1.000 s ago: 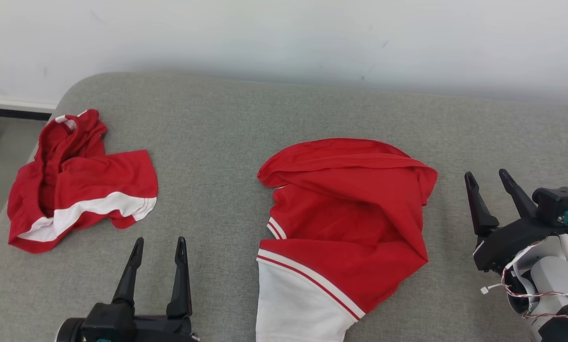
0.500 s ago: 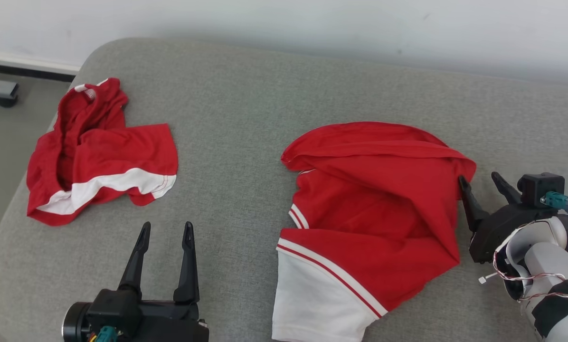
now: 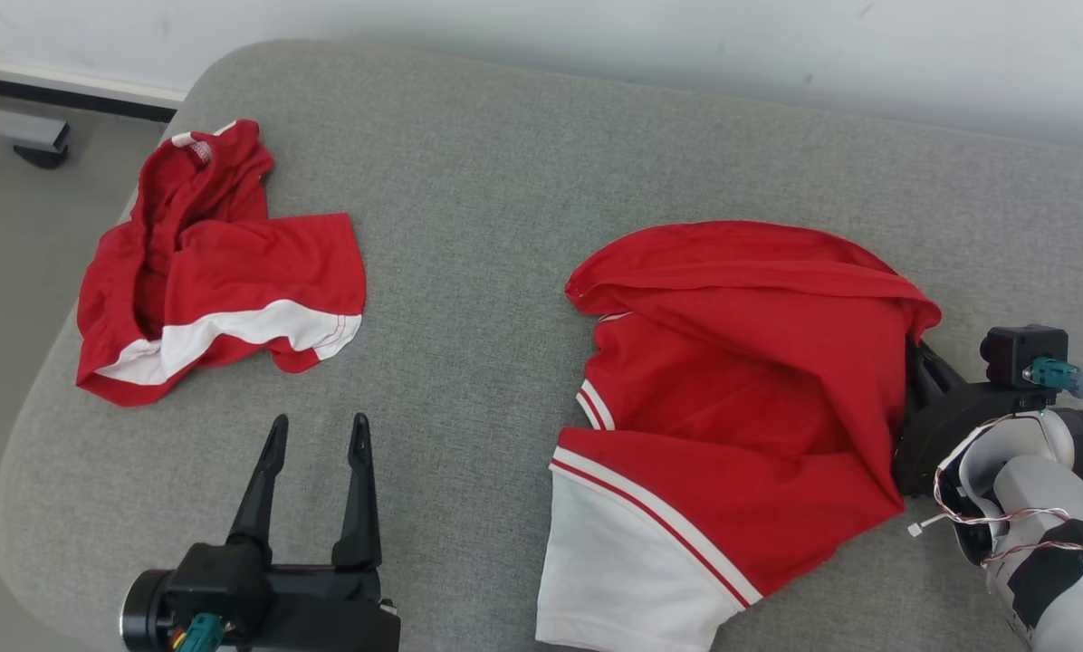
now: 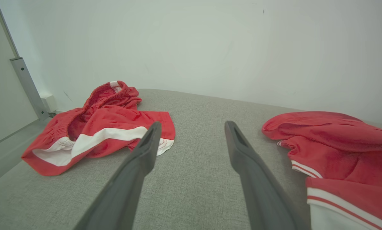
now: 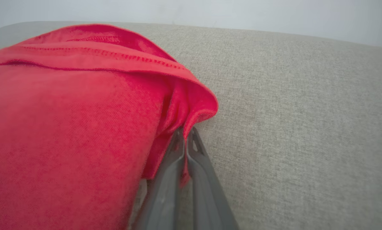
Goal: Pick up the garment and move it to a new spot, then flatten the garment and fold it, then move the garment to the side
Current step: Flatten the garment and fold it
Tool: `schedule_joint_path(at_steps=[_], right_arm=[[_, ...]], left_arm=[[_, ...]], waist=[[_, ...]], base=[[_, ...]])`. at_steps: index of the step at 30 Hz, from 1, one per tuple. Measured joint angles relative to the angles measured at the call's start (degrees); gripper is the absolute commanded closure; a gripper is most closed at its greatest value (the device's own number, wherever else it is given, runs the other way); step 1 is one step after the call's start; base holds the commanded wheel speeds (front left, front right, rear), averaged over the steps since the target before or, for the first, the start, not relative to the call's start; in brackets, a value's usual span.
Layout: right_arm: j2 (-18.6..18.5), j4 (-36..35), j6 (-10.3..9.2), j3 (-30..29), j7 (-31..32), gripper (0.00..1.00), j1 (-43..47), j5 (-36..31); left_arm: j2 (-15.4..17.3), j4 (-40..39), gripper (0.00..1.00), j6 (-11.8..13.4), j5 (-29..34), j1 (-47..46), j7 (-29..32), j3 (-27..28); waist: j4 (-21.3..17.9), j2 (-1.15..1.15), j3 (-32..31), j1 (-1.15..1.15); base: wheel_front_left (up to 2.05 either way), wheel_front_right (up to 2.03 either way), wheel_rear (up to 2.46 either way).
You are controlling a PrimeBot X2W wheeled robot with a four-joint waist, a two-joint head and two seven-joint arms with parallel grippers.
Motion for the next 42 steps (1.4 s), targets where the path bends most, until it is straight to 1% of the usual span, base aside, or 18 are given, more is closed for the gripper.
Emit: schedule_joint_path(at_steps=[2,7,10,14,18,23,26,30,32,35,38,42], right_arm=[[-0.57,-0.69,0.00,1.24,-0.67,1.00,0.19,0.20],[-2.85,-4.67,0.00,3.68,-2.41,1.00,1.57,1.33],[-3.86,-6.64,0.00,4.48,-2.33,1.00,2.77,2.31],[-6.35,-10.95,0.00,4.94,-0.76,1.00,6.03,4.56],[-8.95,-16.62,0.00,3.86,1.18,1.00,10.16,6.31],[-11.83,-24.81,0.00,-0.10,4.46,1.00,17.00,7.37],[-13.08,-31.04,0.00,-4.28,6.98,1.00,21.24,7.66],[-14.01,-40.17,0.00,-11.12,12.18,1.00,26.92,7.35],[-13.66,-45.06,0.00,-15.10,15.36,1.00,30.04,6.98],[-11.27,-53.08,0.00,-21.04,20.61,1.00,35.20,5.13],[-7.64,-60.10,0.00,-26.16,25.72,1.00,39.51,2.78],[-2.72,-66.18,0.00,-30.96,30.81,1.00,43.87,-0.99]], left_arm=[[0.01,0.09,0.00,0.33,0.00,0.57,0.00,0.56],[0.00,0.52,0.00,0.24,0.00,2.49,0.00,1.62],[-0.02,0.60,0.00,-0.10,0.00,3.18,0.00,1.78],[-0.01,1.01,0.00,-0.22,0.00,4.28,0.00,2.24],[-0.01,1.00,0.00,-0.23,-0.01,5.39,0.00,2.41],[-0.01,1.09,0.00,-0.20,-0.01,6.48,0.00,2.72],[-0.01,1.01,0.00,-0.12,-0.03,7.15,0.00,2.94],[-0.01,1.01,0.00,-0.14,-0.12,7.54,0.00,3.04],[0.00,0.98,0.00,-0.13,-0.12,7.70,0.00,3.01],[-0.01,0.86,0.00,-0.12,-0.23,7.79,0.00,2.98],[-0.02,0.79,0.00,-0.09,-0.29,7.78,0.00,2.93],[-0.01,0.86,0.00,-0.08,-0.45,7.75,0.00,2.90]], waist=[[-0.38,0.00,-0.41,0.00],[-2.36,0.00,-2.10,0.00],[-3.36,0.00,-2.98,-0.01],[-5.35,0.00,-4.92,-0.01],[-7.47,0.00,-6.55,-0.01],[-9.75,0.00,-8.23,-0.02],[-10.90,0.00,-9.00,-0.02],[-12.03,-0.01,-9.61,-0.01],[-12.32,-0.01,-9.83,-0.02],[-12.47,-0.01,-9.84,-0.02],[-12.44,0.00,-9.50,-0.01],[-12.31,0.00,-9.30,-0.01]], base=[[0.00,0.00,0.00],[0.00,0.00,0.00],[0.00,0.00,0.00],[0.00,0.00,0.00],[0.00,0.00,0.00],[0.00,0.00,0.00],[0.00,0.00,0.00],[0.00,0.00,0.00],[0.00,0.00,0.00],[0.00,0.00,0.00],[0.00,0.00,0.00],[0.00,0.00,0.00]])
